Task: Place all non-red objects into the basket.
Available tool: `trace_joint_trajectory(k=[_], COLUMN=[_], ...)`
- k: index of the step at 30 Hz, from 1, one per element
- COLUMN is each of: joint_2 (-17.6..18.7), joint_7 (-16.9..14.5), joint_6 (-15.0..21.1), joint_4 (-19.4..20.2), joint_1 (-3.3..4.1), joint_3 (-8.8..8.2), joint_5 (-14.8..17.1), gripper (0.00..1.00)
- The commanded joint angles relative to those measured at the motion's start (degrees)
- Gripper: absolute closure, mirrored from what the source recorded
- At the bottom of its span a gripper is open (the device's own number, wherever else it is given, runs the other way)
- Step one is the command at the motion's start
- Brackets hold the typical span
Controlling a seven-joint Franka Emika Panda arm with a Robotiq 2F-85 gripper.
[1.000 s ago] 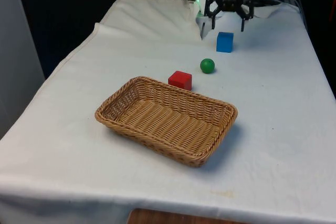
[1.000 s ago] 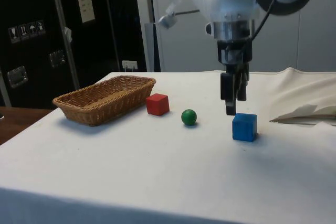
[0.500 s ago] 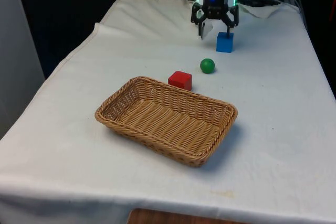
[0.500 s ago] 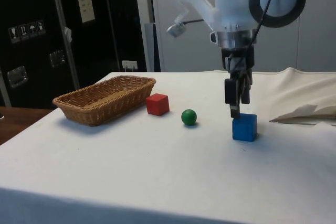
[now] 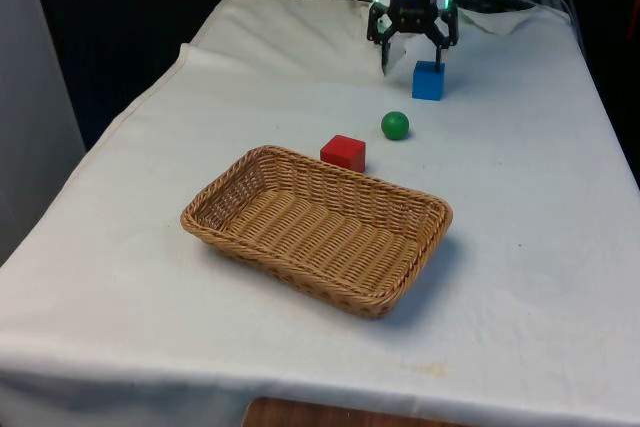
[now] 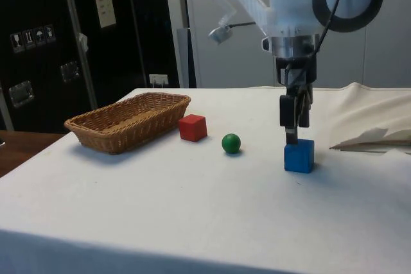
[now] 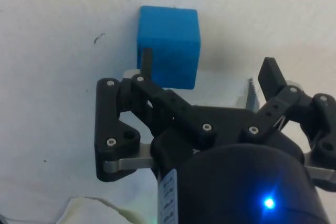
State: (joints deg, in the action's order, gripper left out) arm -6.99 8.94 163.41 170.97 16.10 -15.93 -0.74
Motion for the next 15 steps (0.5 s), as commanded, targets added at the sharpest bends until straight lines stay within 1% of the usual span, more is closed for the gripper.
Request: trace_joint_trajectory(k=[1,2,4,6,9,10,11,13,14,15], joint_2=[-0.17,-2.06,-2.35,-2.29,-1.89,-0.57,-1.66,-0.97,-0.97,-0.52], joint_7=[-0.06,-2.01,-2.35,-2.69,-2.98,-1.32,-2.98,-3.04,-3.04,-3.04], joint_6=[0.0,0.0,-0.06,0.06,0.29,0.0,0.4,0.74,0.74,0.92], joint_4=[0.06,0.92,0.97,0.97,0.97,0.29,0.92,0.8,0.8,0.74], joint_1=[0.06,1.49,1.66,2.06,2.41,0.69,2.52,2.75,2.75,2.86], joint_3=[0.06,-0.52,-0.4,-0.06,0.63,1.26,0.92,2.01,2.01,2.75], joint_5=[0.29,3.67,4.47,5.73,7.28,4.13,7.73,9.17,9.17,10.03], gripper=[0.0,0.0,0.0,0.0,0.0,0.0,0.0,0.0,0.0,0.0])
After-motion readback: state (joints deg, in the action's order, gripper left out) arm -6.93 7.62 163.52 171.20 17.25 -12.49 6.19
